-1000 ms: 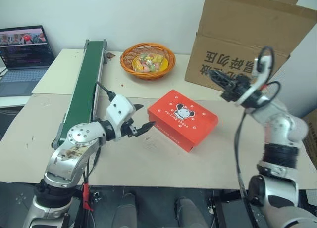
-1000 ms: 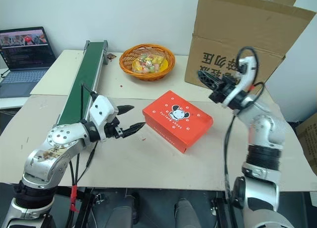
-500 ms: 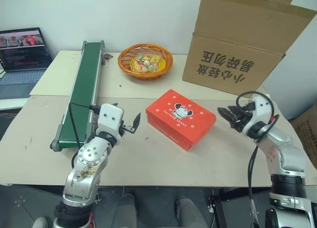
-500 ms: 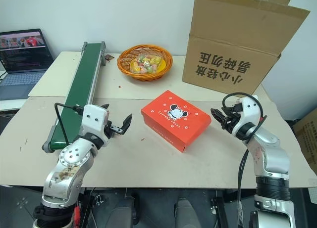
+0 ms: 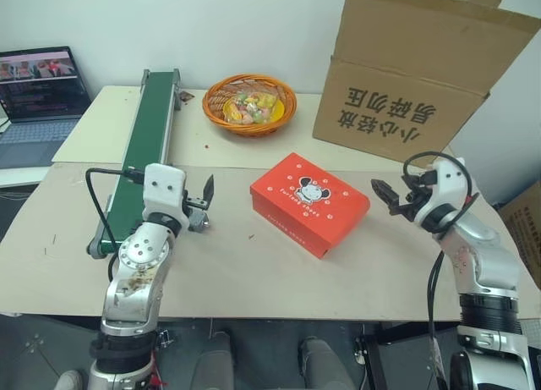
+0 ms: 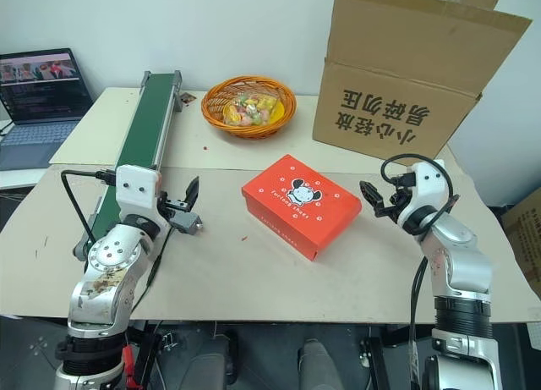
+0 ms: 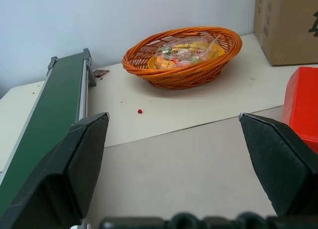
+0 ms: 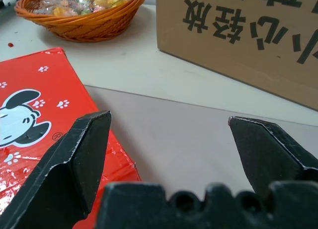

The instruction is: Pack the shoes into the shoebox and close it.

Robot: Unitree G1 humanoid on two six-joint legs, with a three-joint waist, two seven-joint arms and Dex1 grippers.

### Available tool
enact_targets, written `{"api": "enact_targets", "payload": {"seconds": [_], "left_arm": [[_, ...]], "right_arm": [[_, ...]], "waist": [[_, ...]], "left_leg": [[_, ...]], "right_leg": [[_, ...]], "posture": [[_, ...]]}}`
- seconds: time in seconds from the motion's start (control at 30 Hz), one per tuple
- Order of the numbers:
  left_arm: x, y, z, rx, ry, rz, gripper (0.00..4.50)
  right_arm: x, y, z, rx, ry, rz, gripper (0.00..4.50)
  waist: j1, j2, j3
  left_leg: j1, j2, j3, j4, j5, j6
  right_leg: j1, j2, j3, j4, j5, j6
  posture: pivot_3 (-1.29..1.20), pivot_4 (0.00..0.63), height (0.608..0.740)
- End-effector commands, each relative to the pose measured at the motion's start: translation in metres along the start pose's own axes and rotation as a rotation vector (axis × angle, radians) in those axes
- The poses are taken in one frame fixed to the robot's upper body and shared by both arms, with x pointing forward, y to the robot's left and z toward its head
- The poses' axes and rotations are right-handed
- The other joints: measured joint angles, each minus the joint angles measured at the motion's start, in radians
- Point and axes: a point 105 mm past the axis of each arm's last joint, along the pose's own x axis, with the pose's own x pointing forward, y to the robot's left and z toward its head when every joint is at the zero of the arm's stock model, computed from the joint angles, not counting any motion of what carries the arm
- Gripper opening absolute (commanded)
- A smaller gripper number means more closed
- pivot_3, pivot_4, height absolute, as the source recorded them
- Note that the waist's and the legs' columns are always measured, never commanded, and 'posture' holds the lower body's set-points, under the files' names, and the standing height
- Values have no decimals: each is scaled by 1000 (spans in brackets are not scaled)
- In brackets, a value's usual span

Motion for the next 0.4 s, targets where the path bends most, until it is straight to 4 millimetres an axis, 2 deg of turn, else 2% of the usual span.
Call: {"api": "enact_targets", "payload": {"seconds": [0.03, 0.4], "left_arm": [[1, 2, 14, -24, -54, 11, 4500], [0, 1, 11, -25, -34, -4, 4500]], "right_arm": [[0, -2, 17, -36, -56, -13, 4432], [2, -1, 17, -44, -58, -5, 4432]], "waist": [[0, 0, 0], [0, 0, 0]], "left_leg": [[0, 0, 0, 0, 0, 0], [0, 0, 0, 0, 0, 0]], "right_leg": [[0, 0, 0, 0, 0, 0], [0, 0, 0, 0, 0, 0]], "posture": [[0, 150, 721], [0, 150, 721]]}}
